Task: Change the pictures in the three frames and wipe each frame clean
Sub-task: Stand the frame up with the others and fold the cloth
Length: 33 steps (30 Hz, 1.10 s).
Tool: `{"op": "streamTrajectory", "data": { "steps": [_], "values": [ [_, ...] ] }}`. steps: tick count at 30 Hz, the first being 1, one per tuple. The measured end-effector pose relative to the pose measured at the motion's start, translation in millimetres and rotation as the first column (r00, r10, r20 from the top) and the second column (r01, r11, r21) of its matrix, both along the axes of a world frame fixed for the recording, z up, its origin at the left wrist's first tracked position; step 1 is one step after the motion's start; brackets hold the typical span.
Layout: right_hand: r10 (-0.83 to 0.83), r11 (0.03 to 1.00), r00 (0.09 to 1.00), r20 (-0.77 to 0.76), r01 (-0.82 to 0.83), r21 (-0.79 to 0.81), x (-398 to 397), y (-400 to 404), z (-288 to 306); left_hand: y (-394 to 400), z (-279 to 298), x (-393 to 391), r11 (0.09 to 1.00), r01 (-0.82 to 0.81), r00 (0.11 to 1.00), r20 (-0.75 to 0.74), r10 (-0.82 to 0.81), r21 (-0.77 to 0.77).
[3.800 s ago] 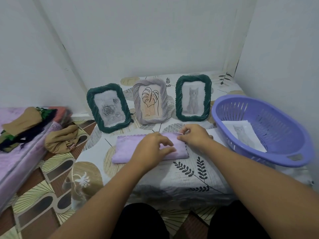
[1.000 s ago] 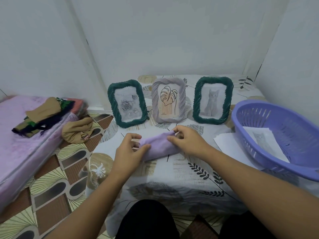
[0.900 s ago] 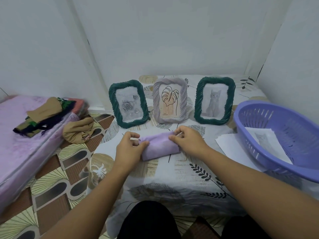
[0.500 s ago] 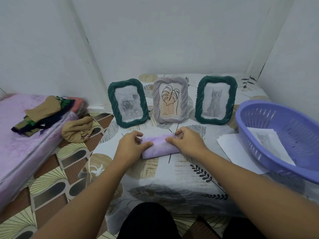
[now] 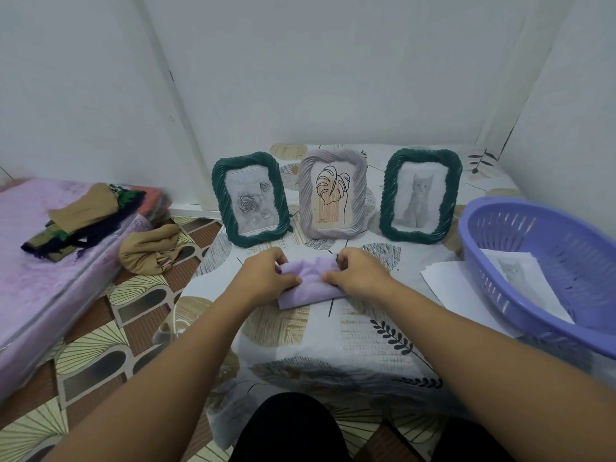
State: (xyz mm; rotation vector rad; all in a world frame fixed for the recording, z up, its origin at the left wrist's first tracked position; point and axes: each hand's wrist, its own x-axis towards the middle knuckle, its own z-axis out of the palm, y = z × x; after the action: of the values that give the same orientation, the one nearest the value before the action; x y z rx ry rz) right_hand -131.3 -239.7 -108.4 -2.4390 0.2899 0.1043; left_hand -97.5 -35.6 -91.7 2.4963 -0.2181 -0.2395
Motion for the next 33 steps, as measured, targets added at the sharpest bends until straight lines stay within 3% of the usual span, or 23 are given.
{"op": "streamTrajectory", "data": {
  "steps": [4, 7, 10, 15, 19, 24, 27, 30, 33],
  "values": [
    [-0.005, 0.975, 0.997, 0.080, -0.013, 0.221, 4.8, 11.3, 12.7, 17.5, 8.8, -8.3, 0.933, -0.113, 0.991, -0.110, 0.080, -0.342],
    [-0.001, 0.917, 0.995, 0.100, -0.039, 0.397, 19.0, 30.9, 23.7, 41.1, 14.9, -11.0, 0.934, -0.173, 0.984, -0.087, 0.153, -0.311],
    [0.061, 0.902, 0.993, 0.102, -0.099, 0.420, 37.5, 64.2, 25.8, 70.3, 15.7, -11.7, 0.959, -0.221, 0.975, -0.012, 0.223, -0.179],
    [0.092, 0.930, 0.985, 0.148, -0.138, 0.342, 65.0, 122.6, 15.1, 114.7, 17.0, -11.1, 0.959, -0.273, 0.962, -0.003, 0.274, 0.080],
    [0.158, 0.968, 0.978, 0.136, -0.180, 0.174, 72.5, 142.5, 0.9, 124.0, 12.5, -16.8, 0.939, -0.251, 0.963, -0.038, 0.267, 0.233],
    [0.149, 0.985, 0.971, 0.187, -0.162, 0.058, 63.2, 133.4, -4.2, 118.7, 11.5, -16.7, 0.933, -0.271, 0.958, -0.026, 0.285, 0.237],
    [0.152, 0.988, 0.964, 0.220, -0.154, -0.008, 49.2, 111.0, 0.7, 113.4, 11.7, -13.7, 0.929, -0.285, 0.957, 0.120, 0.263, 0.237],
    [0.150, 0.987, 0.955, 0.256, -0.131, -0.091, 25.7, 75.0, 13.1, 88.7, 10.7, -14.0, 0.957, -0.259, 0.949, 0.220, 0.227, 0.129],
    [0.140, 0.973, 0.935, 0.327, -0.068, -0.222, -4.5, 30.0, 32.3, 44.1, 8.9, -20.6, 0.978, -0.208, 0.958, 0.200, 0.206, -0.009]
  ]
}}
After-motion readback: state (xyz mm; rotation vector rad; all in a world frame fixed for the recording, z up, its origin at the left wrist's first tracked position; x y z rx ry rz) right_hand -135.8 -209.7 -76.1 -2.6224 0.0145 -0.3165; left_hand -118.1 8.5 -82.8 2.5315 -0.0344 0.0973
